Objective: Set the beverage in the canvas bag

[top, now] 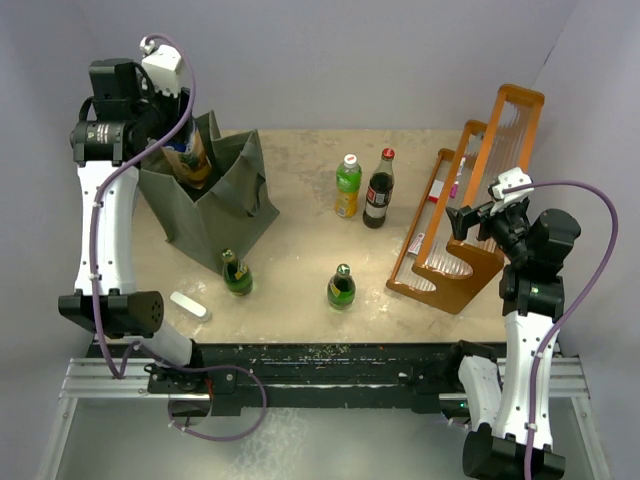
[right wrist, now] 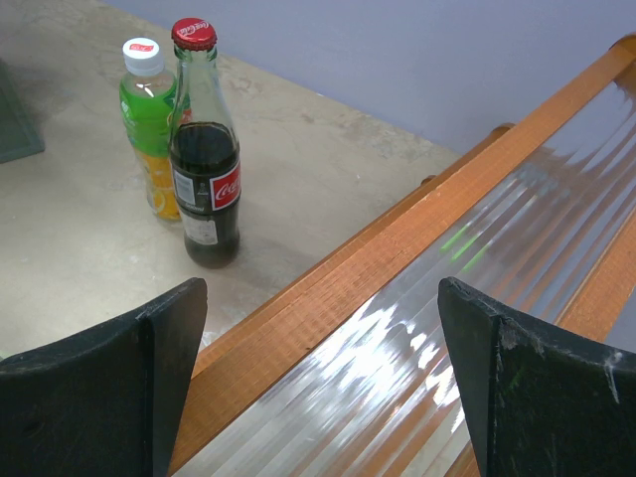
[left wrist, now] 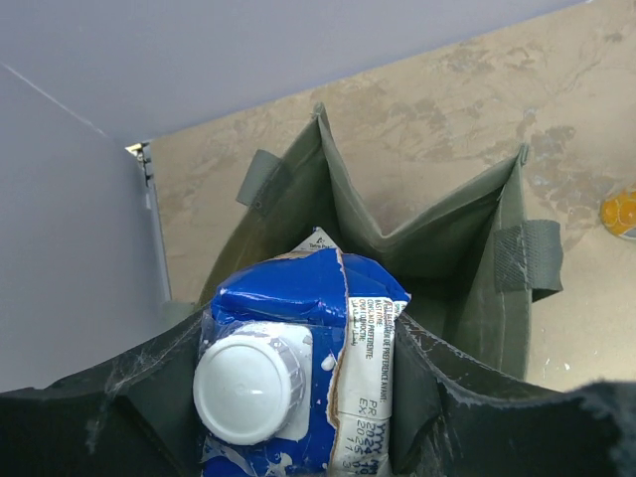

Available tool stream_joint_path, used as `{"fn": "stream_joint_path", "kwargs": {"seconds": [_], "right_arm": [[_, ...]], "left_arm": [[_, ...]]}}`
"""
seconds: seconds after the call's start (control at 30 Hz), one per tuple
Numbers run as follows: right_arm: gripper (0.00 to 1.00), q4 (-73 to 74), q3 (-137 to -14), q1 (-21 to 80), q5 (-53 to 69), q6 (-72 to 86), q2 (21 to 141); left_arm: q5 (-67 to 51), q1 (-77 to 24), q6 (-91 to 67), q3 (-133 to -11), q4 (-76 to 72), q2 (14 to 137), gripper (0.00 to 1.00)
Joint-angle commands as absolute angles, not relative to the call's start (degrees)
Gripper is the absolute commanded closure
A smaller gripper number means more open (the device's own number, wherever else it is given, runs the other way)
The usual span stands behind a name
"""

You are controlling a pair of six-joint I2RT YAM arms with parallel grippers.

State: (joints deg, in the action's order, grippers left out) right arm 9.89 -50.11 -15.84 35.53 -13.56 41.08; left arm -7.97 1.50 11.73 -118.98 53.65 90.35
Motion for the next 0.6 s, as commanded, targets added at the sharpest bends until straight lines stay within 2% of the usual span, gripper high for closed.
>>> {"fn": "stream_joint_path", "kwargs": {"seconds": [0.0, 0.57], "right_arm": [[0.00, 13.3, -49.0, -15.9, 38.0, -15.2, 40.3], [0.00, 13.4, -49.0, -15.8, 38.3, -15.2, 40.1]], "left_arm": [[-9.8, 1.8, 12.9, -120.9, 31.6, 89.1, 1.00], [-12.3, 2.4, 7.0, -112.8, 21.6, 95.2, 1.00]]}}
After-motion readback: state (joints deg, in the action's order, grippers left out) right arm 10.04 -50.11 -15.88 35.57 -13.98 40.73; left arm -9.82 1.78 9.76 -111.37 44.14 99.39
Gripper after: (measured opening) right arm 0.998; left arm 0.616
